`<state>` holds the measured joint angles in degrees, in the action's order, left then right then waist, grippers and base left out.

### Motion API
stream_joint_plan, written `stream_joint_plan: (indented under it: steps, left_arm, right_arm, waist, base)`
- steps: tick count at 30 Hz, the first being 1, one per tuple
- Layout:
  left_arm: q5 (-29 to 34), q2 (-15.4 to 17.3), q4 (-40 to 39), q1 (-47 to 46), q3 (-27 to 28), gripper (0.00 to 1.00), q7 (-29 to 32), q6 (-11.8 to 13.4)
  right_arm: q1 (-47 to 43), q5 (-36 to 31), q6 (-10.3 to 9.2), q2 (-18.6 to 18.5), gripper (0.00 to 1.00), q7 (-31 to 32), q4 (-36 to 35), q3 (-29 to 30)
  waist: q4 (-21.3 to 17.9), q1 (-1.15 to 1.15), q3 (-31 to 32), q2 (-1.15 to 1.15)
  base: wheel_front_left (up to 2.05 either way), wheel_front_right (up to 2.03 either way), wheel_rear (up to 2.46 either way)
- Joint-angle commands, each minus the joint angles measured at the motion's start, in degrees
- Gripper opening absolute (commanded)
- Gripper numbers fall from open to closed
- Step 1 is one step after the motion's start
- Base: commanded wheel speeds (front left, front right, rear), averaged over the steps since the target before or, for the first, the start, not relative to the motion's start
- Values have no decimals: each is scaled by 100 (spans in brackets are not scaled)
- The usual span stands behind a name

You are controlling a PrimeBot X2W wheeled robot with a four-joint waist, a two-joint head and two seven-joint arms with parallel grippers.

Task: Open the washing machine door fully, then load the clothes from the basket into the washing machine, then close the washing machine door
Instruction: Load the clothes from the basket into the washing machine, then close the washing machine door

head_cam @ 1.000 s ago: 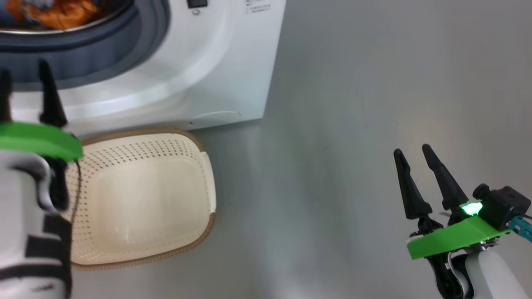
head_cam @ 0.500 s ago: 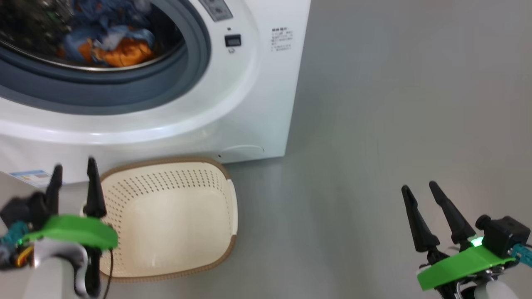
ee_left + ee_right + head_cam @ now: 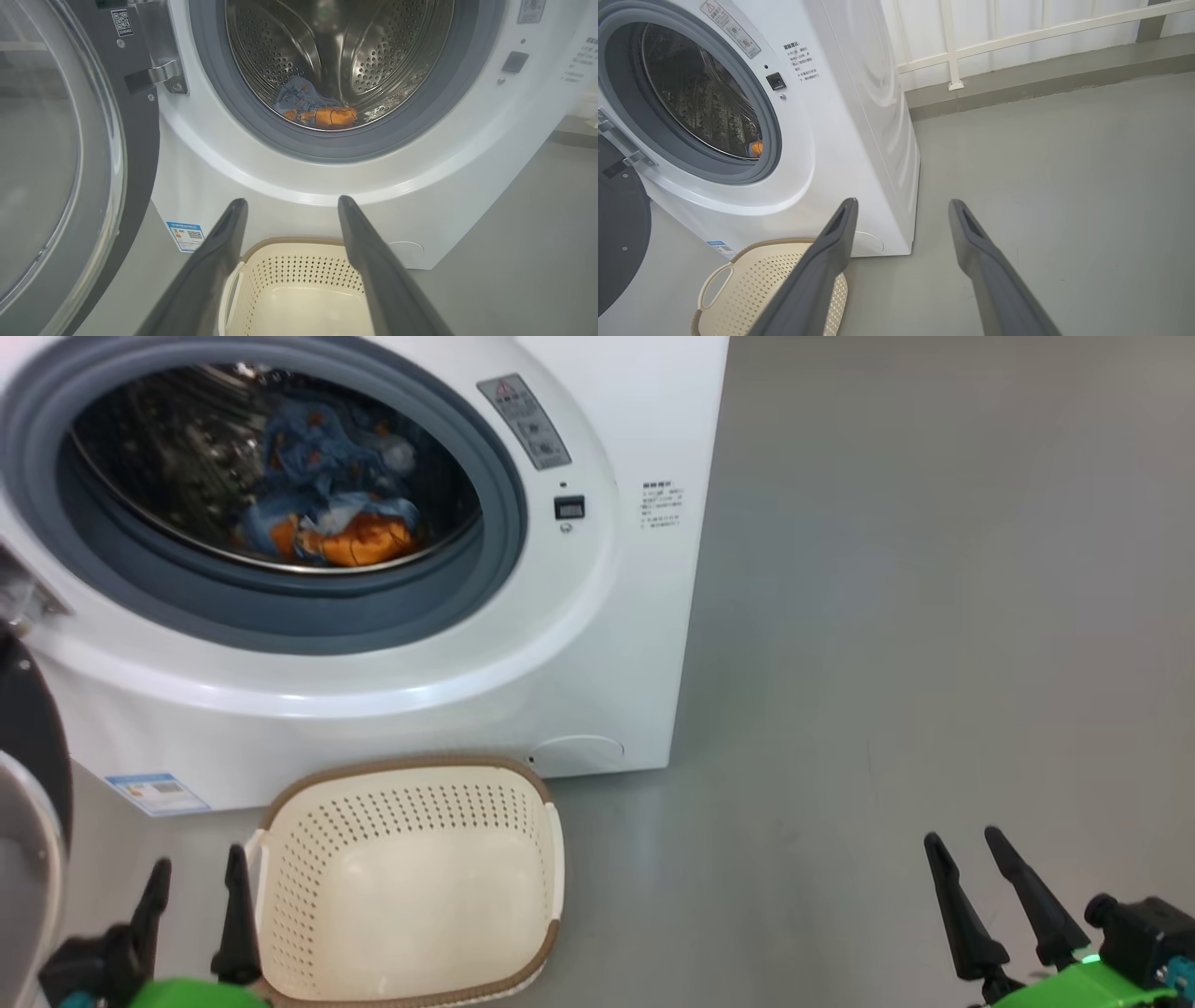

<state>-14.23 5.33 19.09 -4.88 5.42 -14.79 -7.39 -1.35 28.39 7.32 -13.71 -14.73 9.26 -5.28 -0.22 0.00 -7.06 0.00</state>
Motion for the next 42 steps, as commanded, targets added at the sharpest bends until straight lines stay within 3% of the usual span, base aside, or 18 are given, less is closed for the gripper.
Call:
stream_joint_plan:
  steps: [1,11,26,42]
  left_arm:
    - [64,107,-212,42,206,100,-21,-10]
    - [17,70,-760,706,350,100,-21,-10]
    - [-65,95,-920,753,259,100,-21,-10]
    - [-88,85,-1091,742,150,100,-21,-10]
  right_arm:
    - [-67,15,17,-108,100,-27,-135,-86]
    - [-342,17,17,-107,100,-27,-178,24]
    - [-340,-7,17,-61,100,-27,-245,74]
    - [-292,-8,17,-67,100,-27,-249,88]
  waist:
    - [58,0,165,0]
    - [54,0,369,0]
    - [10,0,317,0]
    - [8,0,233,0]
  base:
    - [0,0,0]
    - [0,0,0]
    - [-7,7,0]
    - [-136,136,0]
